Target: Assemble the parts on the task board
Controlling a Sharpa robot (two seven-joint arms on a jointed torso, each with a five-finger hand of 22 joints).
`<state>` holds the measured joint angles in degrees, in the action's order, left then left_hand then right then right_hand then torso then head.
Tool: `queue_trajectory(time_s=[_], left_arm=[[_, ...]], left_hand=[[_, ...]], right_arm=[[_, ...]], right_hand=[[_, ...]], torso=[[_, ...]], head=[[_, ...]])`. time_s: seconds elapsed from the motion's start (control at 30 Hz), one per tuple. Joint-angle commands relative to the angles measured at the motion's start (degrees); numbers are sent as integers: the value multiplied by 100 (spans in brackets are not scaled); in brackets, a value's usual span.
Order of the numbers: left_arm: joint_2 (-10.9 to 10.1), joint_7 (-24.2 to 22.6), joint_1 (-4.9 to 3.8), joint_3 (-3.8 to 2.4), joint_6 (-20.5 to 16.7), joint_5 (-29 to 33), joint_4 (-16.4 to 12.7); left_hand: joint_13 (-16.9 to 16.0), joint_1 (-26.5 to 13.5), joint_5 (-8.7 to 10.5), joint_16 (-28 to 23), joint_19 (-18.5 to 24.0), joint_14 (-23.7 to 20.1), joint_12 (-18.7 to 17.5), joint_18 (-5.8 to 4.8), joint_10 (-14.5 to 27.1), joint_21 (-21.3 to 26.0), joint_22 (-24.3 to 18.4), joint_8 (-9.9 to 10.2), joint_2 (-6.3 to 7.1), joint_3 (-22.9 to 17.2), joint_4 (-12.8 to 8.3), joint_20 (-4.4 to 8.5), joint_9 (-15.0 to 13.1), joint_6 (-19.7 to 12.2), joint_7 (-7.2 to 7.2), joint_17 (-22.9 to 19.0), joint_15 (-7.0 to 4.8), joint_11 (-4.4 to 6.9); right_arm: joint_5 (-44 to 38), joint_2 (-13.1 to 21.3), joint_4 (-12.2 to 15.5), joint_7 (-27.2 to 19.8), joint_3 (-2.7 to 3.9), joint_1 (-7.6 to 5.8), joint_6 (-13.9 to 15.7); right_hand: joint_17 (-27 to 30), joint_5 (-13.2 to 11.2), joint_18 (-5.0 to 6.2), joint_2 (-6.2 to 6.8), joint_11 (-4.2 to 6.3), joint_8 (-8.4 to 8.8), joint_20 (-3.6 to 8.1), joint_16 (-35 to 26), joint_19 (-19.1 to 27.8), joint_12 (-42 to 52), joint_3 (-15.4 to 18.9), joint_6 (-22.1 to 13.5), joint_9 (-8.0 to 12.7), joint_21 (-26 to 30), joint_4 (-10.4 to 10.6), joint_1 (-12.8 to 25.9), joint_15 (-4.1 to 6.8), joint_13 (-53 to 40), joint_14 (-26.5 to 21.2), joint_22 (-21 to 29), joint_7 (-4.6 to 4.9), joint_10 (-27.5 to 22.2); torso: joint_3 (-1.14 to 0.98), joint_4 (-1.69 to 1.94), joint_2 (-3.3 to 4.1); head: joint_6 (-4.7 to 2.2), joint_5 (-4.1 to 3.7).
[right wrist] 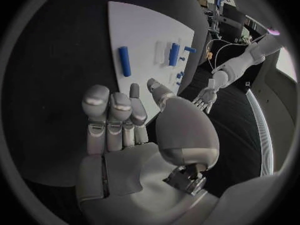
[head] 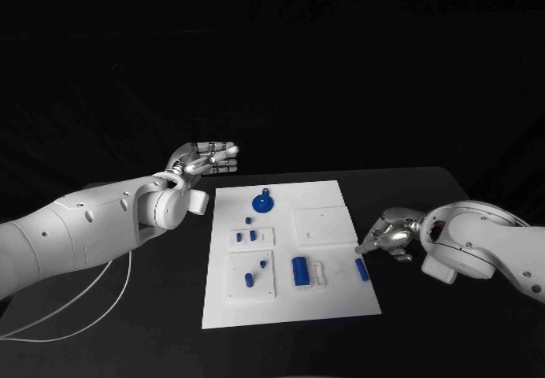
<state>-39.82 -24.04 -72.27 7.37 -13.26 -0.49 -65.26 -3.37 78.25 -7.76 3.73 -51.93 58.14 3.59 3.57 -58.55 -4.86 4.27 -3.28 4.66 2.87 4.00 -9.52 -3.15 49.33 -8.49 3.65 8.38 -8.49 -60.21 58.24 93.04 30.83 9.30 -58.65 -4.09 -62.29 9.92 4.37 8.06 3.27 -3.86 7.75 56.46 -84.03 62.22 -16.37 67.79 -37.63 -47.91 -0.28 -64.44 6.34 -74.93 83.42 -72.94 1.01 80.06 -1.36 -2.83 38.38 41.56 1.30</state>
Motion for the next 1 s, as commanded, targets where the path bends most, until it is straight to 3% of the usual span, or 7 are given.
queue_trajectory(time_s=[0.03,0.17,0.37,0.4,0.43,0.73,1.0], left_arm=[[10,-62,1,-3,66,-39,-24],[9,-60,3,-3,74,-40,-38],[5,-52,5,-2,82,-40,-50],[4,-51,5,-2,84,-40,-52],[3,-51,6,-2,85,-40,-53],[-5,-47,8,0,92,-40,-55],[-19,-39,9,2,93,-40,-53]], left_hand=[[5,3,-8,-32,-25,-26,-24,79,-14,0,-6,-2,-50,-13,-17,-30,-9,25,2,-8,-26,29],[5,3,-8,-32,-25,-26,-24,79,-14,0,-6,-2,-50,-13,-17,-30,-9,25,2,-8,-26,29],[5,-8,4,-32,-21,-24,-24,88,-13,4,-6,-2,-54,-12,-9,-36,-9,20,1,-8,-24,29],[5,-8,4,-32,-21,-24,-24,88,-13,4,-6,-2,-54,-12,-9,-36,-9,20,1,-8,-24,29],[5,-12,17,-31,-19,-28,-24,88,-12,6,-7,-1,-50,-9,-4,-38,-8,12,5,-8,-22,31],[5,-21,43,-32,-20,-29,-25,88,-10,6,-6,-1,-45,-5,9,-36,-8,1,4,-8,-18,31],[4,-22,56,-32,-19,-30,-23,83,-13,6,-6,-1,-43,-5,15,-32,-8,1,4,-8,-12,29]], right_arm=[[-448,30,0,335,3,-1,-465],[-633,51,13,440,-13,11,-506],[-894,38,80,518,-36,89,-463],[-930,34,91,526,-39,101,-453],[-958,29,101,534,-44,112,-439],[-1067,-34,179,562,-106,185,-367],[-1258,-104,204,571,-147,243,-308]], right_hand=[[-12,-118,3,84,1,13,-32,15,-308,-45,10,-33,-184,-10,96,6,-18,-40,14,-12,0,2],[-17,-249,11,176,-4,17,-36,2,-310,-76,-10,-66,-355,16,345,28,-21,-16,15,-19,2,-9],[-10,-456,18,247,-10,17,-37,-21,-311,-101,-58,-78,-422,44,554,120,-22,6,14,-15,12,-16],[-11,-572,18,273,-10,17,-38,-20,-311,-106,-117,-79,-431,47,589,142,-22,10,15,-14,16,-16],[-12,-674,19,396,-11,19,-39,-24,-313,-100,-304,-86,-451,41,680,215,-28,11,15,-18,12,-10],[-30,-714,11,479,-9,14,-15,-33,-313,-124,-349,-83,-494,46,814,480,-8,20,14,-17,21,-11],[-48,-715,0,482,-3,14,-7,-53,-314,-147,-264,-72,-504,56,902,427,-3,20,18,-12,16,-5]], torso=[[-3,3,-1],[-2,2,4],[-4,7,1],[-5,9,2],[-3,9,2],[-4,8,4],[-5,4,4]], head=[[10,-20],[5,-46],[0,-56],[3,-60],[1,-63],[35,-33],[60,-8]])
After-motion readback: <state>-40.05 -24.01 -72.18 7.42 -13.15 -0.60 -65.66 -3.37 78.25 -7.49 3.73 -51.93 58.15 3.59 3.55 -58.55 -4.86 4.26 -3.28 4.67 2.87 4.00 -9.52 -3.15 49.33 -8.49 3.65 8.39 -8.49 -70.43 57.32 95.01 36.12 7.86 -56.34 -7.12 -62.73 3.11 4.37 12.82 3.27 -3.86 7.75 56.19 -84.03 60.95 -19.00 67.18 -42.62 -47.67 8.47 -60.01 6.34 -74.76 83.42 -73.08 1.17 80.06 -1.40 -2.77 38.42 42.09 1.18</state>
